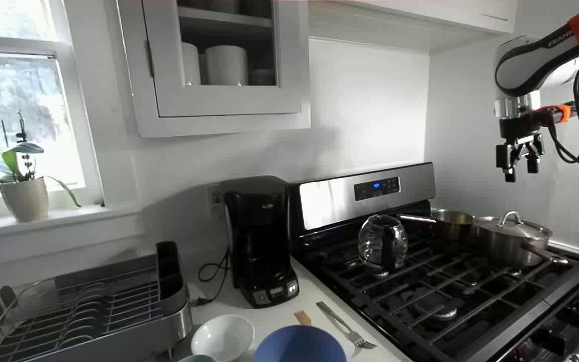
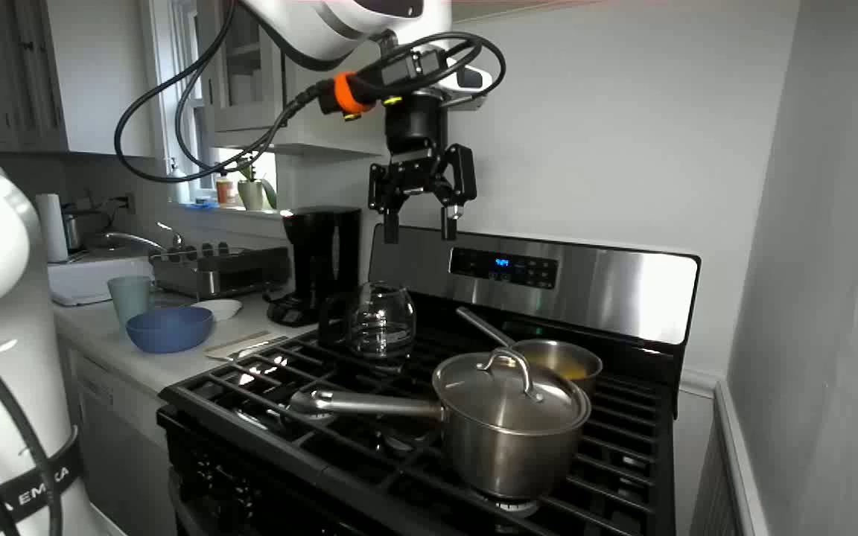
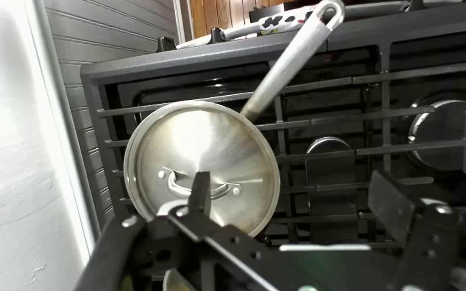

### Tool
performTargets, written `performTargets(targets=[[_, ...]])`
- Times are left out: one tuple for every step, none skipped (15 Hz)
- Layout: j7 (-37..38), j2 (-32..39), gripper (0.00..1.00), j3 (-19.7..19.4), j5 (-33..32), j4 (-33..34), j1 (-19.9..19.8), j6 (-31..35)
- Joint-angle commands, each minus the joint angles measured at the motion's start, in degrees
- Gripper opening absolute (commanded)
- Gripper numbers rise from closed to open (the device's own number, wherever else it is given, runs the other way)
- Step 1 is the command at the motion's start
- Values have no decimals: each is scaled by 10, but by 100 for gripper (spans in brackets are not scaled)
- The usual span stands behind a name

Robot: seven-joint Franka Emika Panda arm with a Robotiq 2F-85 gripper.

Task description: Pick up the pot from the rear right plate of the stove and move it to the front left plate of the stove

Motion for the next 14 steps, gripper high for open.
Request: performTargets(targets=[[1,0,100,-4,-2,1,5,-2],[1,0,100,-4,-2,1,5,-2],[1,0,100,-4,-2,1,5,-2],[1,0,100,-4,-2,1,5,-2],[1,0,100,-4,-2,1,5,-2],[1,0,100,-4,-2,1,5,-2],[1,0,100,-4,-2,1,5,-2],[1,0,100,-4,-2,1,5,-2],[32,21,100,7,25,21,14,-16],[70,37,100,16,49,32,20,-15],[109,63,100,26,79,53,26,-37],[138,83,100,31,105,67,34,-29],[159,105,100,32,134,82,40,-21],[187,134,100,34,148,101,40,-11]])
